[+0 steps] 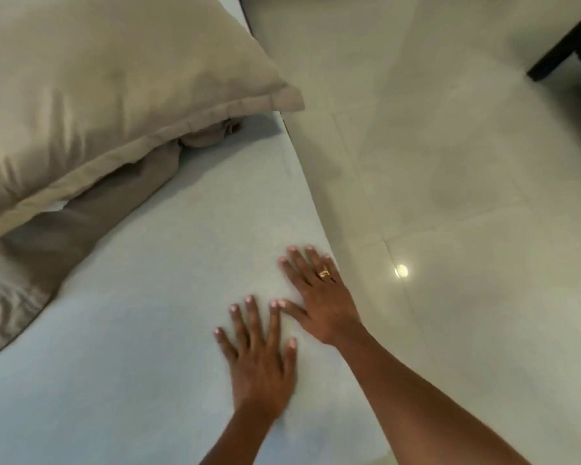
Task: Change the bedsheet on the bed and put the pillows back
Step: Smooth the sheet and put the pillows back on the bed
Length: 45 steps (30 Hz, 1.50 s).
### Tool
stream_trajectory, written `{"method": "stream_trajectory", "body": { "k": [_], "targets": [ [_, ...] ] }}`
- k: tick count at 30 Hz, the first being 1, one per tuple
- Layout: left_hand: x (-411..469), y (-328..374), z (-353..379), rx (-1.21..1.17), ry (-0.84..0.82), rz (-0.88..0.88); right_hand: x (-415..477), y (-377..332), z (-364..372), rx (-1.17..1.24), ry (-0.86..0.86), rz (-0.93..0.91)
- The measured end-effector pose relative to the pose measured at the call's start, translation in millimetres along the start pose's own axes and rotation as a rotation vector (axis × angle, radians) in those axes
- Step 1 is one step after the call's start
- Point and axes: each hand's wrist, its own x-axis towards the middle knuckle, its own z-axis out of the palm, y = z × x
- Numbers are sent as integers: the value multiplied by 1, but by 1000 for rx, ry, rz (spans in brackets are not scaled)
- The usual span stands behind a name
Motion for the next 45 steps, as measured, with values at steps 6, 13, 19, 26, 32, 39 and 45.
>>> {"method": "stream_trajectory", "body": {
  "k": [6,13,19,26,32,39,45],
  "targets": [
    [68,-36,-28,-180,137,-306,38,53,-25,10,-88,372],
    [186,-3,-63,-168,-55,-593,207,58,-67,-49,-178,-396],
    [177,123,-88,-165,-532,-350,215,132,-125,95,-835,372],
    [232,111,-189,-621,-332,-621,299,176,-253,-242,-639,8],
    [279,44,-281,-1059,206,-1099,425,72,-349,-89,-289,-256],
    [328,-32,-328,-1730,857,-1340,542,-78,-359,-87,-231,-581],
    [355,-71,-324,-1976,1103,-1694,623,-159,-334,-49,-484,-599]
  ]
}}
